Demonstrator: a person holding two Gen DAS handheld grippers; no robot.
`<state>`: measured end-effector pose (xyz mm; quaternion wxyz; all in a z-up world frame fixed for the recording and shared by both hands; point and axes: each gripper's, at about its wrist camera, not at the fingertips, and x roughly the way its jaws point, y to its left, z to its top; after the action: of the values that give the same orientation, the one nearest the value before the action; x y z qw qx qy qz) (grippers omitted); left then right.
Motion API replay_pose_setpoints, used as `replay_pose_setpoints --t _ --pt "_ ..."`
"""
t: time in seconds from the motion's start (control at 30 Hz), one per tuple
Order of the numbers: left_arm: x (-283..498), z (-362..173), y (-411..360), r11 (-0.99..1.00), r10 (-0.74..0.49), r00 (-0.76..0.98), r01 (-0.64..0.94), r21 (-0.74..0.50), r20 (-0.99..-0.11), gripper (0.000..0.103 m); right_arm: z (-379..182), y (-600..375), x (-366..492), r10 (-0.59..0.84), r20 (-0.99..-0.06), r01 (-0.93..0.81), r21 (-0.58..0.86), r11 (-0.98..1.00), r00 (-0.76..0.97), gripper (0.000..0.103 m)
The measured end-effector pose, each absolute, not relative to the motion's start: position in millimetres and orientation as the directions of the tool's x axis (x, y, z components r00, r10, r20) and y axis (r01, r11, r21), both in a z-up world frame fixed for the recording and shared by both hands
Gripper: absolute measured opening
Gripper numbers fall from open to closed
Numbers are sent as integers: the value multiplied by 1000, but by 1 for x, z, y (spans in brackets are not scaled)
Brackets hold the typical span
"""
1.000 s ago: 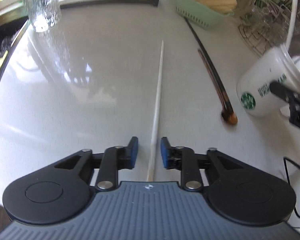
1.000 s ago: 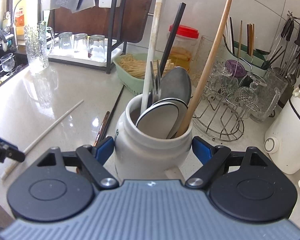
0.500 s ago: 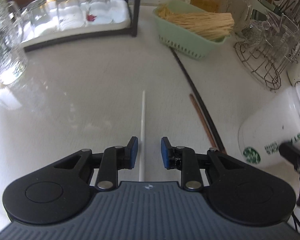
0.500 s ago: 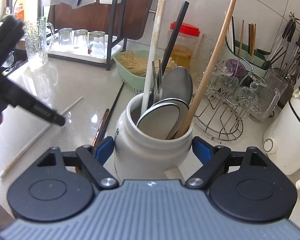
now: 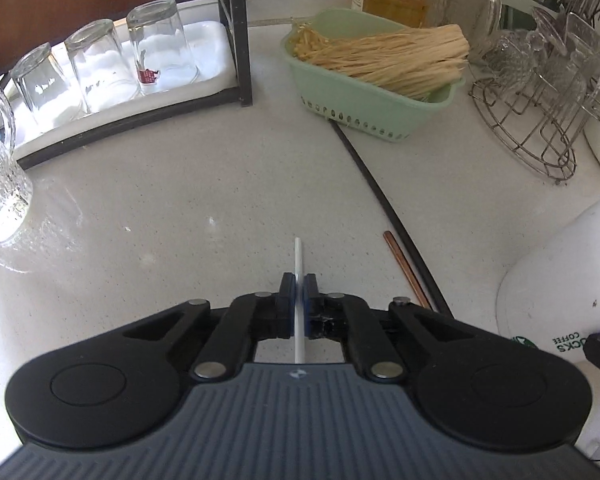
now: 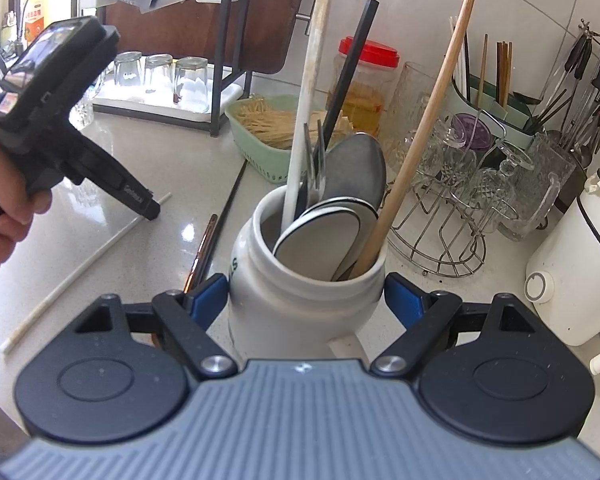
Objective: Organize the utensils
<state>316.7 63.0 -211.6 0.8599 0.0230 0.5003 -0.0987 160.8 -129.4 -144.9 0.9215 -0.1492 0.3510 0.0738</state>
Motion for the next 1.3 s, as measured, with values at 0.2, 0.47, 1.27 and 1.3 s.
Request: replay_pose_setpoints --t 0.2,0.47,1.27,1.3 --pt "305 -205 69 983 -148 494 170 -72 -857 4 -147 -131 157 38 -657 -242 -224 944 753 87" --pt "278 -146 84 982 -186 602 102 -156 -777 3 -146 -131 155 40 -648 -238 -220 946 760 87" --pt "205 -66 9 850 -521 615 433 -299 -591 0 -149 -130 150 50 -622 -250 -239 938 781 88" --pt "207 -68 6 843 -531 606 444 -302 -592 0 -149 -131 150 51 -623 -252 -240 938 781 88"
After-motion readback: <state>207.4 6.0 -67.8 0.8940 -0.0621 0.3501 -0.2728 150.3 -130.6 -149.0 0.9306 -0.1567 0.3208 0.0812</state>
